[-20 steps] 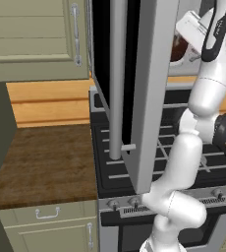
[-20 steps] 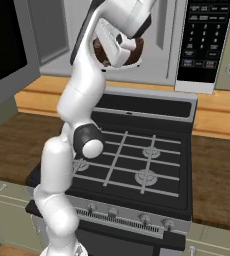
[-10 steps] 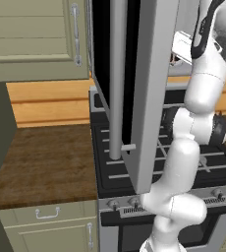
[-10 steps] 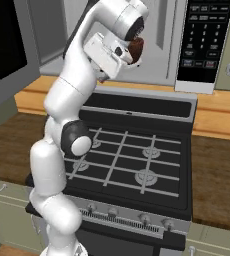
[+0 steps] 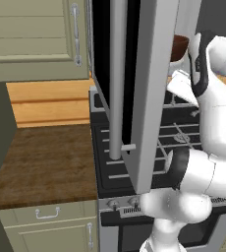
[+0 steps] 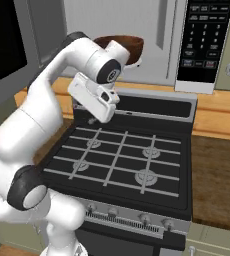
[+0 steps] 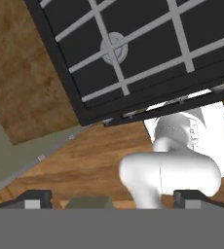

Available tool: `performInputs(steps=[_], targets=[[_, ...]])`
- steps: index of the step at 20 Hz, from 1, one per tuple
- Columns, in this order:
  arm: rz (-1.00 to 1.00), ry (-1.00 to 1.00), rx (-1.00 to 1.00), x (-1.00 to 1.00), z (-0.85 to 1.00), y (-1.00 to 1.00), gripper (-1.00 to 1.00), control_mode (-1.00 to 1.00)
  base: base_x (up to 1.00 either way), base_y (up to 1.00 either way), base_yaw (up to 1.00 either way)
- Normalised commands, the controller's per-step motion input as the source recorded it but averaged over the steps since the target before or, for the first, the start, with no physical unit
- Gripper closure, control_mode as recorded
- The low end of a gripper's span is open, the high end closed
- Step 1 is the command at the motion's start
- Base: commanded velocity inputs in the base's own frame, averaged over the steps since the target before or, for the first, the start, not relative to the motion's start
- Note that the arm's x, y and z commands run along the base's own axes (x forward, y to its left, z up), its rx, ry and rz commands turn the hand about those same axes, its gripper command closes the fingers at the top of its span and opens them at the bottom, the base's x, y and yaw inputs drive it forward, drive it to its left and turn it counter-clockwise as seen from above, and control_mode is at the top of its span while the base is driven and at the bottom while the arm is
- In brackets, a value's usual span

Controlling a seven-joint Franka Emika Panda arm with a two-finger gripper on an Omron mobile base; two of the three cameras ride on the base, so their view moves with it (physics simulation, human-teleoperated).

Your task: Pick the squash from the sink and place it in the bowl. Then pick the bowl and place it in the microwave. Then close the microwave door and press the start button.

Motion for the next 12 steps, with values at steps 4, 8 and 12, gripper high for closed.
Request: performInputs(steps=[4,8,12], targets=[[0.0,-0.03,-0.22,-0.22,-0.69,0.19,-1.0,-1.0,0.0,0.0,0.0],[0.0,0.0,-0.46,0.14,-0.4,0.01,-1.0,-1.0,0.0,0.0,0.0],[0.0,0.0,-0.52,0.23,-0.34,0.0,-1.0,-1.0,0.0,0.0,0.0]])
